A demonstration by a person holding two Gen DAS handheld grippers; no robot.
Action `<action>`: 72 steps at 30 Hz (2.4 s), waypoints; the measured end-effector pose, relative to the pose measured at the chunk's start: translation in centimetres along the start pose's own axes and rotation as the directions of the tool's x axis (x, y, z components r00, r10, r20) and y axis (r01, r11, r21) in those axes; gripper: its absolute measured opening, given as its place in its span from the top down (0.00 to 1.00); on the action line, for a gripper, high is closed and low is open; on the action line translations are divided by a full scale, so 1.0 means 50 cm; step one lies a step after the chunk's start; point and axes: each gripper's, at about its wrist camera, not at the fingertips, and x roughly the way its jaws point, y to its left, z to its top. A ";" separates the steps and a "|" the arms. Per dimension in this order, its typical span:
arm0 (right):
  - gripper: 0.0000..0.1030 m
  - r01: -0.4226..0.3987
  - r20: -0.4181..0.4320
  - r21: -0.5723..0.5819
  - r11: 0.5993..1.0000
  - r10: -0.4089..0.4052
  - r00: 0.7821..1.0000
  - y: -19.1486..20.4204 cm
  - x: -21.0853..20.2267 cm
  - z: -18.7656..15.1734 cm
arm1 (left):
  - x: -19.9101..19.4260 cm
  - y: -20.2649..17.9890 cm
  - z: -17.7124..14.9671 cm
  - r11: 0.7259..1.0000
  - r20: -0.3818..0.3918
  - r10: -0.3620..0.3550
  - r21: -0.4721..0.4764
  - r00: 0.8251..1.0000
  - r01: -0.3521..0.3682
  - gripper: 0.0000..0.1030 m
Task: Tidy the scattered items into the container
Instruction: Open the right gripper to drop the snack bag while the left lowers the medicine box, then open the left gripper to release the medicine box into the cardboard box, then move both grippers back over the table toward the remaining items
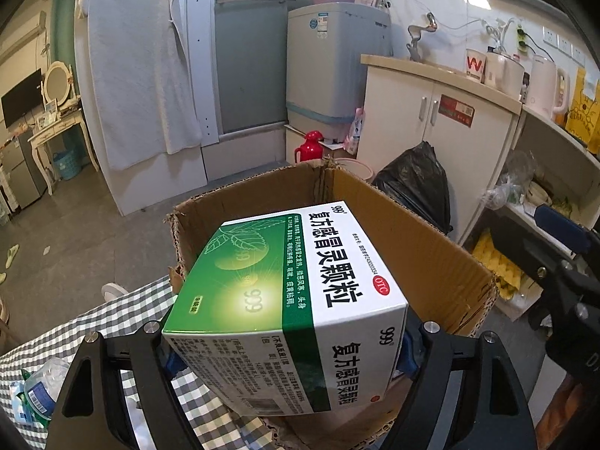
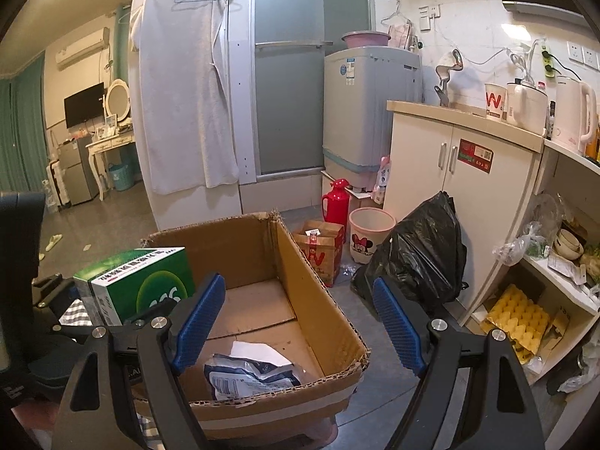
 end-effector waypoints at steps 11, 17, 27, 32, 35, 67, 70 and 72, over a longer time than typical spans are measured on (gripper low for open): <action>0.18 -0.028 0.068 -0.002 1.000 0.028 0.997 0.028 -0.039 0.026 | -0.046 0.004 0.016 1.000 0.082 0.000 0.020 0.997 -0.002 0.03; 0.17 -0.064 0.097 -0.012 0.998 0.065 0.993 0.061 -0.057 0.042 | -0.077 0.036 0.020 1.000 0.098 0.028 -0.010 0.995 -0.027 0.03; 0.17 -0.152 0.099 -0.062 0.986 0.158 0.982 0.173 -0.061 0.046 | -0.165 0.149 -0.002 0.991 0.135 0.119 -0.080 0.984 -0.109 0.02; 0.17 -0.195 0.094 -0.090 0.977 0.203 0.975 0.229 -0.062 0.041 | -0.208 0.206 -0.018 0.980 0.157 0.187 -0.102 0.970 -0.173 0.01; 0.17 -0.220 0.089 -0.102 0.970 0.229 0.969 0.261 -0.065 0.037 | -0.230 0.236 -0.030 0.973 0.163 0.217 -0.115 0.963 -0.200 0.00; 0.14 -0.429 -0.074 -0.241 0.870 0.424 0.902 0.485 -0.051 -0.061 | -0.397 0.562 -0.194 0.824 0.092 0.517 -0.324 0.851 -0.465 0.00; 0.14 -0.448 -0.105 -0.239 0.862 0.435 0.894 0.502 -0.039 -0.075 | -0.397 0.604 -0.222 0.795 0.055 0.548 -0.343 0.835 -0.500 0.00; 0.14 -0.454 -0.120 -0.240 0.858 0.438 0.891 0.510 -0.033 -0.082 | -0.392 0.627 -0.240 0.780 0.029 0.563 -0.351 0.826 -0.519 0.00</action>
